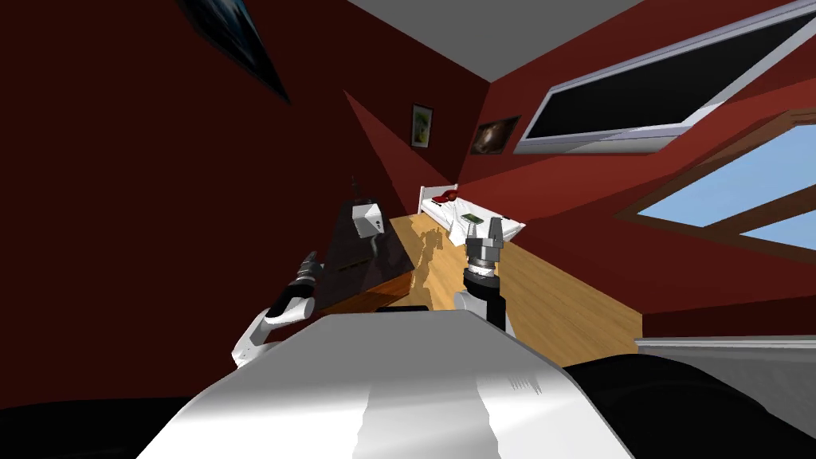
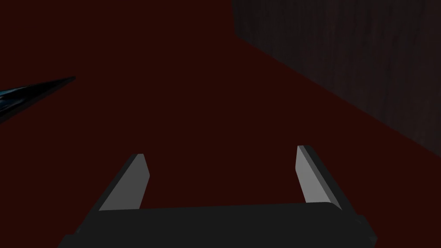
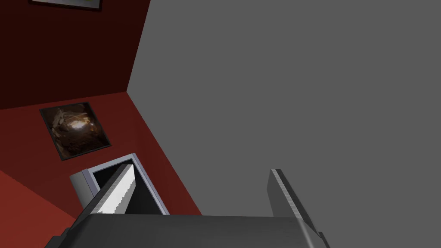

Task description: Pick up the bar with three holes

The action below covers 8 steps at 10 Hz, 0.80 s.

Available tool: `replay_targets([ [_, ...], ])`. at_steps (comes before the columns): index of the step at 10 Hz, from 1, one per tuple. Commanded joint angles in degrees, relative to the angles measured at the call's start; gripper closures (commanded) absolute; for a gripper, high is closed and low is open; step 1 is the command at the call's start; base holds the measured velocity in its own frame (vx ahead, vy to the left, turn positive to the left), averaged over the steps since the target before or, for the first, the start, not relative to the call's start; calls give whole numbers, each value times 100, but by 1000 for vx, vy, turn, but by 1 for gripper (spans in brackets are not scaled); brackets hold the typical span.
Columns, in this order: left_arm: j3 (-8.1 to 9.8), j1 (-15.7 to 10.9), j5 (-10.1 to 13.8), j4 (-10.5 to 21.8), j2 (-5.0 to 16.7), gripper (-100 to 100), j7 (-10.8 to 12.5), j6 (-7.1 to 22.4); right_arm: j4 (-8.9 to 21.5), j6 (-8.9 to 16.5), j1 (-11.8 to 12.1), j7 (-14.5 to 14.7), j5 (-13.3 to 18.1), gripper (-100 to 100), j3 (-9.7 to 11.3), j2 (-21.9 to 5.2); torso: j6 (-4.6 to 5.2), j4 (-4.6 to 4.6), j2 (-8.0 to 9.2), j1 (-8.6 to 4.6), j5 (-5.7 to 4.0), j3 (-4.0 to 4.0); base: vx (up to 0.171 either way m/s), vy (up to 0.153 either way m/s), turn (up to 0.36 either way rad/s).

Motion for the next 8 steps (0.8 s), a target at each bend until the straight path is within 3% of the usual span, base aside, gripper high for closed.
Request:
replay_targets([
  [1, 159, -46, 199, 286, 142, -100, -33, 286, 0, 0, 0, 0, 0, 0, 0, 0, 0, 0, 0, 0, 0, 0, 6, -13, -296],
  [2, 159, -46, 199, 341, 142, -100, -33, 335, 0, 0, -1, 0, 0, 0, 0, 0, 5, 0, -1, -2, 0, 0, 6, -5, -148],
  [3, 292, -103, 379, 527, 273, -100, -66, 595, 0, 0, 0, 0, 0, 0, 0, 0, -1, 0, 0, 0, 0, 0, 7, -12, -349],
  [4, 292, -103, 379, 661, 273, -100, -66, 596, 0, 0, -1, 0, 0, 0, 1, 0, 6, 0, -1, -1, 0, 0, 5, -2, -162],
  [5, 423, -160, 561, 803, 402, -100, -98, 859, 0, 0, 0, 0, 0, 0, 0, 0, -3, 0, 1, 2, 0, 1, 3, -9, -286],
  [7, 423, -160, 561, 986, 402, -100, -98, 859, 0, 0, 0, 0, 0, 0, 0, 0, -2, 0, 2, 2, 1, 1, 0, 1, -64],
  [8, 552, -216, 746, 1203, 528, -100, -130, 1124, 0, 0, 1, 0, 0, 0, -1, 0, -4, 0, 3, 3, 1, 2, 0, -10, -289],
])
